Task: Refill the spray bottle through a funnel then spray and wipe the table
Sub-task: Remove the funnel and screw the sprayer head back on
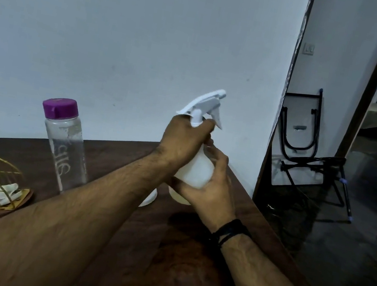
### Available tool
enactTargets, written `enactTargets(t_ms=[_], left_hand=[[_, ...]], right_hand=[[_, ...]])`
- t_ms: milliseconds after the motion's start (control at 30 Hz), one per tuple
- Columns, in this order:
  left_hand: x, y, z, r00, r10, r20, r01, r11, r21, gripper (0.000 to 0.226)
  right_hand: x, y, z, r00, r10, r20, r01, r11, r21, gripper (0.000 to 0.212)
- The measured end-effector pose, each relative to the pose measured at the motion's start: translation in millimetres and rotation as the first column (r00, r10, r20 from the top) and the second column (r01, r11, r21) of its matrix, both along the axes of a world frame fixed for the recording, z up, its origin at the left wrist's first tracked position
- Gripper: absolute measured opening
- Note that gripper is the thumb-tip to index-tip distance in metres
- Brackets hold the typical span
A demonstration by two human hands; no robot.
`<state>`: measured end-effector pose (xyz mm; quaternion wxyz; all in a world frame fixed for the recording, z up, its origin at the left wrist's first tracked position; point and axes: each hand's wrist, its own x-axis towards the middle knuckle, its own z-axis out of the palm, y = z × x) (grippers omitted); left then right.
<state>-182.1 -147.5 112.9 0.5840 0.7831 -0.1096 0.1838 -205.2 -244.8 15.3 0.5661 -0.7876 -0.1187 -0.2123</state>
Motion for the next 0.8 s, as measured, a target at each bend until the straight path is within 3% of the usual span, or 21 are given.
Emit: enactTargets(t_ms=[67,167,300,400,567,667,800], left_hand=[[-1,3,2,0.997,0.065,-0.031,-0.069,0.986,-0.150,0.020],[-8,9,6,0.994,0.090,-0.058,-0.100,0.974,-0.206,0.021],[-20,31,14,0.994,-0.071,-0.088,0.048,0.970,-0.240,0.015],[-33,47,24,0.949,-0.278,-0.146,0.231,0.933,-0.274,0.012],[-59,61,40,0.799,-0.543,-0.258,0.414,0.809,-0.418,0.026],[-67,68,45,0.805,-0.540,-0.246,0.453,0.827,-0.331,0.025],[-83,73,50,0.876,-0.400,-0.269,0.345,0.910,-0.230,0.047]], right_hand=[[-3,5,0,1.000,-0.019,-0.012,0.019,1.000,-0.002,0.107],[-10,13,2,0.999,-0.019,-0.048,0.016,0.998,-0.057,0.115],[-28,19,14,0.997,-0.005,-0.082,-0.003,0.995,-0.098,0.098],[-41,20,20,0.967,0.207,-0.147,-0.197,0.977,0.080,0.094],[-60,16,36,0.819,0.546,-0.177,-0.498,0.829,0.256,0.083],[-69,19,34,0.815,0.555,-0.167,-0.491,0.814,0.310,0.084],[-77,26,27,0.884,0.446,-0.142,-0.374,0.856,0.358,0.092]])
